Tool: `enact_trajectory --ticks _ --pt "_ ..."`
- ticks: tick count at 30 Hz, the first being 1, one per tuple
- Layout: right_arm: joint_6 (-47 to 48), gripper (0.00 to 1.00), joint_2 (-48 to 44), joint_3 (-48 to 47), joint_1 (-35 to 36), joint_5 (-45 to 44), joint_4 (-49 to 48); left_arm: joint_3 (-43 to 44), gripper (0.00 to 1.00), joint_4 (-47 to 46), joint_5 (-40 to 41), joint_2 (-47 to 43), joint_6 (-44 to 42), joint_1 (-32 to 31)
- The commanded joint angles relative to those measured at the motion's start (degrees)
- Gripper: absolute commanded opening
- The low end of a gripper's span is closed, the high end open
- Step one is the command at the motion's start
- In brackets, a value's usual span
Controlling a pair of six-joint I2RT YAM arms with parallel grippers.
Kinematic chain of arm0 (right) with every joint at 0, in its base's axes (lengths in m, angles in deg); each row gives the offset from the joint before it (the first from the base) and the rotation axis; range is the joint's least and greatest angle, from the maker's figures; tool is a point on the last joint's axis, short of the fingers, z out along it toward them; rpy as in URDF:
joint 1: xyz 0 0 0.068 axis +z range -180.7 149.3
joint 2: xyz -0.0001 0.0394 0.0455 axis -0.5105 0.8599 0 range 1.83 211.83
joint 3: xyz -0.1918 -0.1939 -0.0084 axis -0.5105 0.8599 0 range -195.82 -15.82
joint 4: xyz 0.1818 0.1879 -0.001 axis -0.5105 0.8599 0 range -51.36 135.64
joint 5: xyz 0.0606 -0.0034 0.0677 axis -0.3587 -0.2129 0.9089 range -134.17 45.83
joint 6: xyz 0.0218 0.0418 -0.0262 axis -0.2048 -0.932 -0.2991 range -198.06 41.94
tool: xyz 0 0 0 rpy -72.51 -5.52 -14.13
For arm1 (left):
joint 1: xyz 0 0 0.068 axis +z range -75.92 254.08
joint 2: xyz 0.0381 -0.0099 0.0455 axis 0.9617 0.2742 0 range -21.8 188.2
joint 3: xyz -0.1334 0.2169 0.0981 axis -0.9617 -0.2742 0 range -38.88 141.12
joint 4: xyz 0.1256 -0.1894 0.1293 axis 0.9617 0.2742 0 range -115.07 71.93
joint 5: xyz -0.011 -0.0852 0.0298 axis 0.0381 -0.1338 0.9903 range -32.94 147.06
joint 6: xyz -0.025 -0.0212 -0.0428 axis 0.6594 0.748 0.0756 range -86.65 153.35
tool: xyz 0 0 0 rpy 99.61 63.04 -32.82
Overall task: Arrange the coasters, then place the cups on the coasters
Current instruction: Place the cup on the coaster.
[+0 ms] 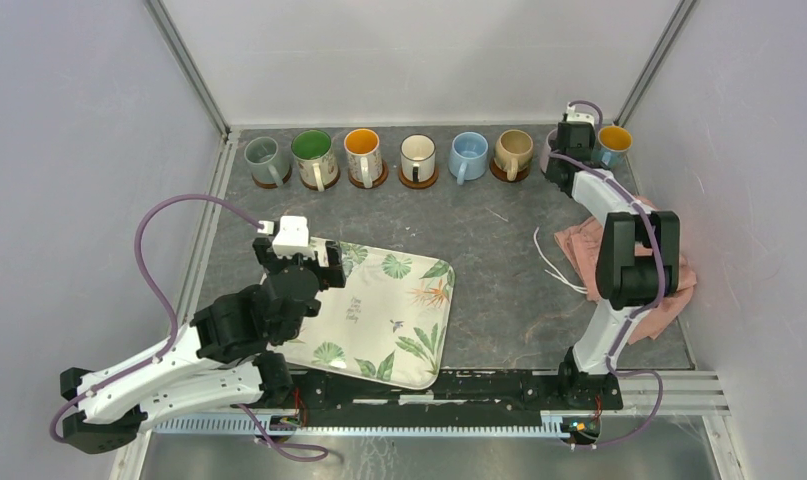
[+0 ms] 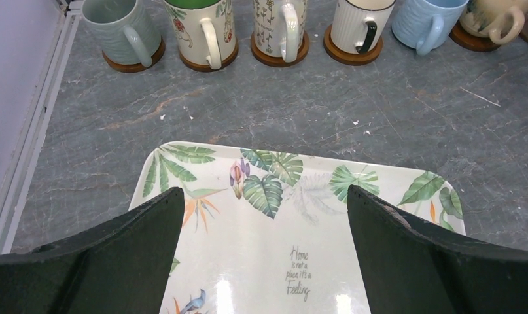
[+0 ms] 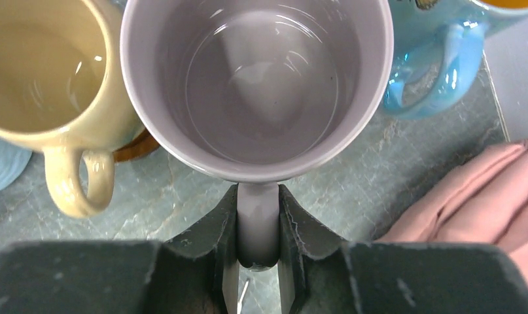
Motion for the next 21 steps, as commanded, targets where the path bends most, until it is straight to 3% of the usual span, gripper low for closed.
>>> enact_trajectory --ticks 1,21 --pt "0.7 0.0 2.6 -8.3 -0.6 0.9 -8.4 -0.1 1.0 -1.6 1.3 0.5 -2.1 -0.2" --pt "-0.1 0.0 11.5 -14.0 -3.4 3.8 -7.5 -0.3 1.0 -2.3 2.4 3.1 -3.0 -0.2"
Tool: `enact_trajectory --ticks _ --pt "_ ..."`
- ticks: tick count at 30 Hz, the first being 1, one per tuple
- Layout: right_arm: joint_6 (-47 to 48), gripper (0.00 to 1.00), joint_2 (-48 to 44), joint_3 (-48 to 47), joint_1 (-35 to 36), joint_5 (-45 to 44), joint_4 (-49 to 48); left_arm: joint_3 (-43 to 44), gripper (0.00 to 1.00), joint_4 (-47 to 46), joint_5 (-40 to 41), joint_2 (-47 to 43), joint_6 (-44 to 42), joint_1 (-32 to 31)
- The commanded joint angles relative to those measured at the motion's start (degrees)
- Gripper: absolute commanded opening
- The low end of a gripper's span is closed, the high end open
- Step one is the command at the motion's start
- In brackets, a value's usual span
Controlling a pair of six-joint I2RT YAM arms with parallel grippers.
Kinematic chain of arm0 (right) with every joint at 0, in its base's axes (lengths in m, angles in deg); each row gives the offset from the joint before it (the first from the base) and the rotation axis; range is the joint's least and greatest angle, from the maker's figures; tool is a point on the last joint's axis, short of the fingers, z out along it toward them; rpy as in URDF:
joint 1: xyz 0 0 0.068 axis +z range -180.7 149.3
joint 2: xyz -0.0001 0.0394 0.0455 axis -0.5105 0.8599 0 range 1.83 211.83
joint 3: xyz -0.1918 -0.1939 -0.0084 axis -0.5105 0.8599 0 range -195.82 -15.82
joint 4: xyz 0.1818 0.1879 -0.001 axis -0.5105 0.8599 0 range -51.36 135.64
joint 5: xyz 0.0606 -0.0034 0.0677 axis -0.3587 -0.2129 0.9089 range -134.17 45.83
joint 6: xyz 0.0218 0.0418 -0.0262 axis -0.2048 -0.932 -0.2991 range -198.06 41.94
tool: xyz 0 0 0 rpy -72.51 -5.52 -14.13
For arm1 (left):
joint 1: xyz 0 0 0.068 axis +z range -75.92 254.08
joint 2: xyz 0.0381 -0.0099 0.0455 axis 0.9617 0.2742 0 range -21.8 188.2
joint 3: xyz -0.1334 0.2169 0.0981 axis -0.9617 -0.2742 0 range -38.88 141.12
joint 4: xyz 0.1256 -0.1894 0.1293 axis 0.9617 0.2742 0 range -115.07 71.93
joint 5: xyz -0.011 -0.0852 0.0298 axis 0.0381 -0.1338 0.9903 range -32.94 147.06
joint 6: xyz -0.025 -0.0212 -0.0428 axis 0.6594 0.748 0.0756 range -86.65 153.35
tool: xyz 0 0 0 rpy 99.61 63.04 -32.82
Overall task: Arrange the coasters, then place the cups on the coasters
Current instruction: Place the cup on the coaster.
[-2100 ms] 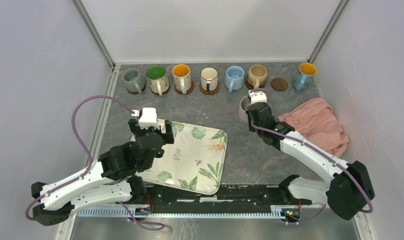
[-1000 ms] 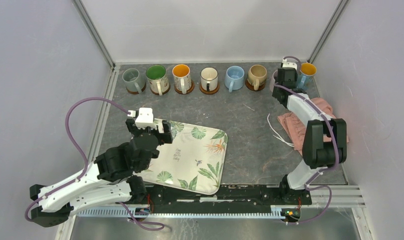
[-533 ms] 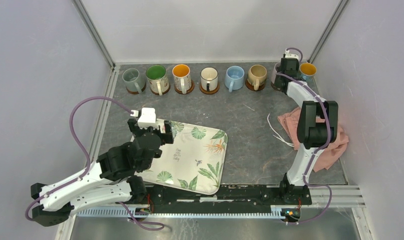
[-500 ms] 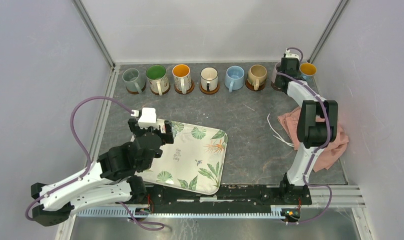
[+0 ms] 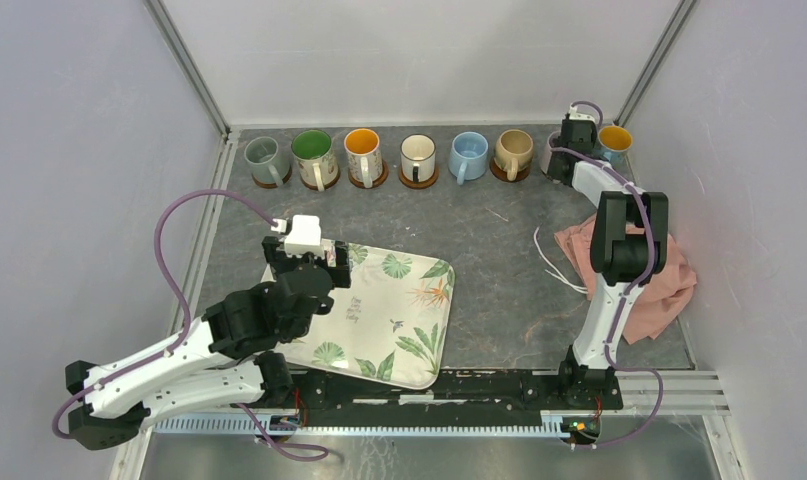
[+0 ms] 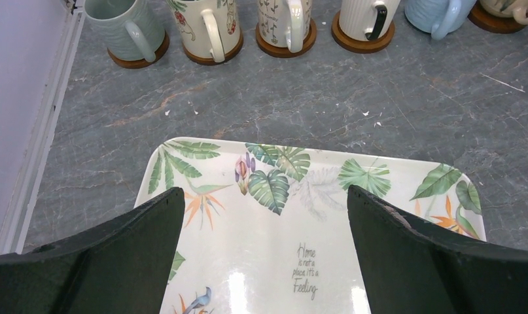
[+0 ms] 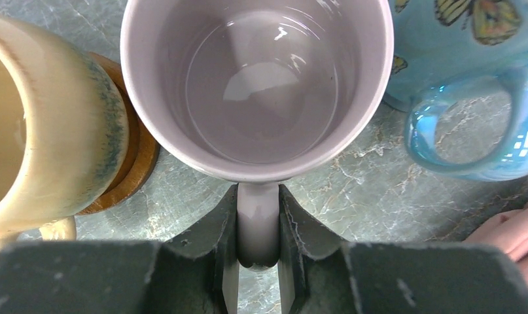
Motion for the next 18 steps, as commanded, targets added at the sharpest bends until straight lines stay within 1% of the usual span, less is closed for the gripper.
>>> enact_trajectory --ticks 1,7,18 --pt "0.1 0.0 -0.7 -4.2 0.0 -0.1 -7.5 -0.1 1.0 -2.3 1.9 0.2 -3.0 -0.2" --pt "0.2 0.0 -0.4 -4.6 -0.1 -0.3 -7.3 -0.1 1.0 -2.2 2.0 0.1 -3.0 -0.2" --pt "-0.4 0.0 -1.0 -2.5 -0.2 -0.6 -7.8 -0.2 1.0 -2.1 2.0 0.2 -3.0 -0.2"
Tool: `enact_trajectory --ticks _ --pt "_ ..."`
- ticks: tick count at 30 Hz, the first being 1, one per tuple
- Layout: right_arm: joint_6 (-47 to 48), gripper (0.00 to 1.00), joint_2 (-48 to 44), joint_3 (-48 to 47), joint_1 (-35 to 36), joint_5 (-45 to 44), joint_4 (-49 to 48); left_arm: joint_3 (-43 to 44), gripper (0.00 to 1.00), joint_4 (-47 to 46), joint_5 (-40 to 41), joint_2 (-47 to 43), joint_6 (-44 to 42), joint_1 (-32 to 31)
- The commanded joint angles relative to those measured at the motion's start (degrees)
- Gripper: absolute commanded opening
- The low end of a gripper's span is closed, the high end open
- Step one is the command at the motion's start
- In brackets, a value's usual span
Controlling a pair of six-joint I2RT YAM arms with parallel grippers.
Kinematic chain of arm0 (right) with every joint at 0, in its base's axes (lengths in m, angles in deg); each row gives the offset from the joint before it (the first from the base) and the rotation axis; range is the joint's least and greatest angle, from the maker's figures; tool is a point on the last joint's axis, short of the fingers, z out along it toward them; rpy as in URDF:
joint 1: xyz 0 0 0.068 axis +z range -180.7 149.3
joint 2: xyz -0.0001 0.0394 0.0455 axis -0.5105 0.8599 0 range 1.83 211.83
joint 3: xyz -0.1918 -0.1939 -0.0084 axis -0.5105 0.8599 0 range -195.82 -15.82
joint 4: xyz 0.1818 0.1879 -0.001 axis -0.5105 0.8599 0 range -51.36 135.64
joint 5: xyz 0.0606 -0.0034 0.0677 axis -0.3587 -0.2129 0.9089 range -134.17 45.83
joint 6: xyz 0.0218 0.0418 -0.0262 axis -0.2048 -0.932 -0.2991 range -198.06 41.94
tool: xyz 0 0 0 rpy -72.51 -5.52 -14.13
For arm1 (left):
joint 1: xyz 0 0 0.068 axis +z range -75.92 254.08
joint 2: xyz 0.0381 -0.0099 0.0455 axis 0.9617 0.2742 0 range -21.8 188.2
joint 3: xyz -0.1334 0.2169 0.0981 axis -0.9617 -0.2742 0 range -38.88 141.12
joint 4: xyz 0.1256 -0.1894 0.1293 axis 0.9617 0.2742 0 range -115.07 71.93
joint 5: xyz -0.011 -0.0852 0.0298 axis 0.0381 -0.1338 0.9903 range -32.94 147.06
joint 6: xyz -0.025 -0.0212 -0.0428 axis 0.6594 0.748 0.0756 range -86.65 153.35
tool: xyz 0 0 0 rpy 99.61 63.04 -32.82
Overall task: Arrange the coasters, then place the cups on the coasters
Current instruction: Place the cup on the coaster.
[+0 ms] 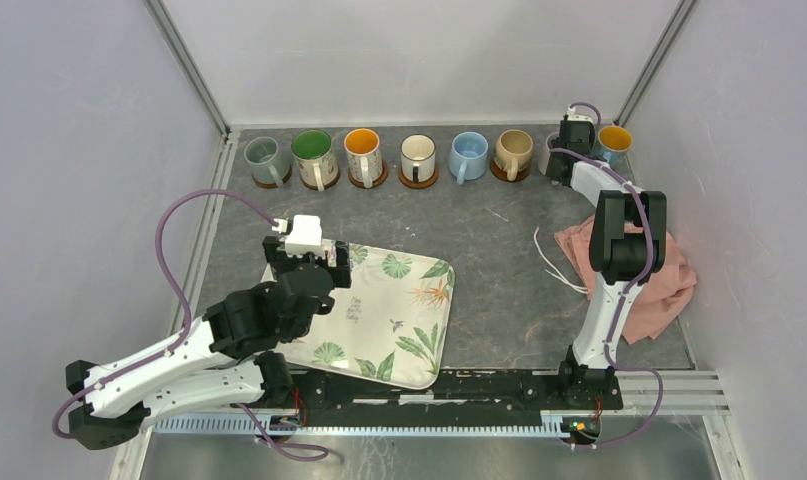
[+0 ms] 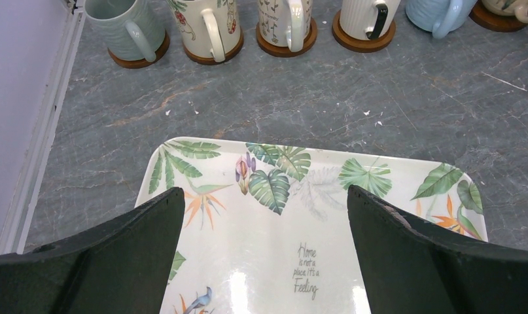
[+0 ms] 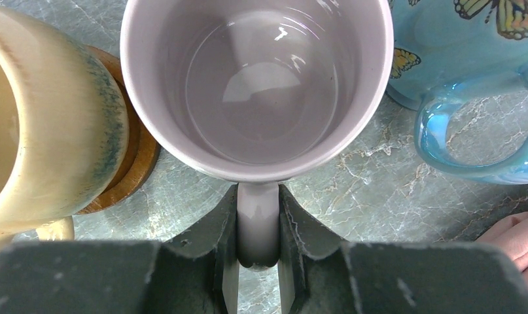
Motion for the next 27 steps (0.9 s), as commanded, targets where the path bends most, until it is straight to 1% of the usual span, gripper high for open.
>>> enact_trajectory --ticks 1,14,20,27 --pt "-0.4 0.0 -2.3 -2.3 -0.4 -0.9 -7.7 -0.2 1.0 -2.0 1.9 0.1 -3.0 -0.2" --pt "-1.3 0.0 -2.3 -1.0 -1.5 1.1 -8.4 -0.1 1.0 -2.1 1.7 0.9 -2.8 -0.2" --pt "-1.3 0.03 -1.9 -1.1 -1.5 2.5 -8.4 -0.1 1.0 -2.1 1.6 1.0 -2.8 -0.2" --pt "-0.8 0.04 -1.2 -1.7 -1.6 2.7 -8.0 -0.1 1.0 -2.3 1.6 1.2 -2.8 -0.2"
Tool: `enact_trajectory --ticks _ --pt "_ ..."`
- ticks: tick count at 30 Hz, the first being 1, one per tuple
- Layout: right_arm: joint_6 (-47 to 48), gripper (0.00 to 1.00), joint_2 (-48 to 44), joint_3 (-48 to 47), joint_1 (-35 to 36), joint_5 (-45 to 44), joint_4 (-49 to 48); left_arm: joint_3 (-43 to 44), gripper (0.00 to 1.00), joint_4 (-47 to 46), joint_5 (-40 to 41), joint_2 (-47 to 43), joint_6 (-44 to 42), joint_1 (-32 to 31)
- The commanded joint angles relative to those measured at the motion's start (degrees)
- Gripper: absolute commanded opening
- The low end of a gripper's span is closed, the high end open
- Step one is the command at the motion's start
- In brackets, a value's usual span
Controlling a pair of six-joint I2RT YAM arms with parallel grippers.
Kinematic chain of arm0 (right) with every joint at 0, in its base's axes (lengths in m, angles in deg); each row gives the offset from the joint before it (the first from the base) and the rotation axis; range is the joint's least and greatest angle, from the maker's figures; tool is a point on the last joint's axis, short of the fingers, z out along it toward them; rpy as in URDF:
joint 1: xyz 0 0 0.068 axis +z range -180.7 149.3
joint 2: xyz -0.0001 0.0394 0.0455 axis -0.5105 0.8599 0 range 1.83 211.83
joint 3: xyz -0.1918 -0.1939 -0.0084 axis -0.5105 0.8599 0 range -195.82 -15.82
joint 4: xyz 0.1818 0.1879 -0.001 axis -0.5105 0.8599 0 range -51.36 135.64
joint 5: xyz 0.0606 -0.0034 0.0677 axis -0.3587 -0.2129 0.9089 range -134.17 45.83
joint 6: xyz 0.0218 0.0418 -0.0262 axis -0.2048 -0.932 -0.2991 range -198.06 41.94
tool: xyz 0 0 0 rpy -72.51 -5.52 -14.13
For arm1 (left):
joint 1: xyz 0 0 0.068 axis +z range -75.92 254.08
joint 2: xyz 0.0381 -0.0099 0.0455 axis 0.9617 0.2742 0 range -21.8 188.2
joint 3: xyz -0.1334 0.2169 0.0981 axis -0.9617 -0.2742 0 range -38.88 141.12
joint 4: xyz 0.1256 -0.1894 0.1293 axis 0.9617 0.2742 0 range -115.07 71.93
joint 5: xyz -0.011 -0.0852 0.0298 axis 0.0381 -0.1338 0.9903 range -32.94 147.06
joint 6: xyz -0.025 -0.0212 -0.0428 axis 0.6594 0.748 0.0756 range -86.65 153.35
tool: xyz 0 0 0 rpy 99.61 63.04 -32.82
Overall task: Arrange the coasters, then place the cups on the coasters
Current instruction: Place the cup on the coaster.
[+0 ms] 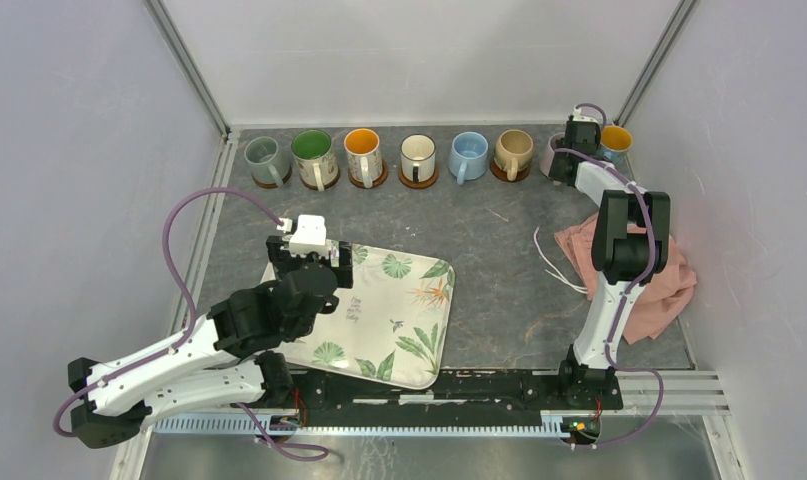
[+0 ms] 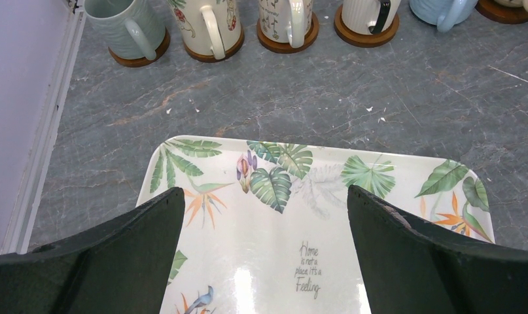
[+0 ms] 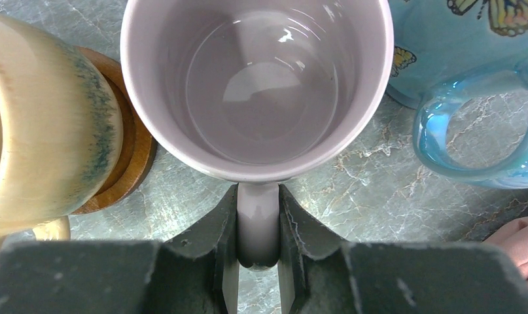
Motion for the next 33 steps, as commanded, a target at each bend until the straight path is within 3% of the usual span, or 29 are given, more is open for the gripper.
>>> enact_trajectory --ticks 1,14,25,33 --pt "0.1 0.05 -1.0 -2.1 -0.1 0.2 -7.8 -0.1 1.0 -2.2 1.8 0.0 -2.8 -0.2" --pt "0.2 0.16 -0.7 -2.3 -0.1 -1.6 -6.9 -0.2 1.0 -2.5 1.7 0.3 -3.2 -0.2" --pt "0.7 0.39 -1.7 -1.9 -0.1 -2.1 -6.6 -0.1 1.0 -2.7 1.6 0.5 -3.1 -0.2" --pt "0.7 0.48 -3.9 -1.8 0.0 -1.9 -5.4 -0.1 1.0 -2.9 1.3 0.8 -3.0 -0.2"
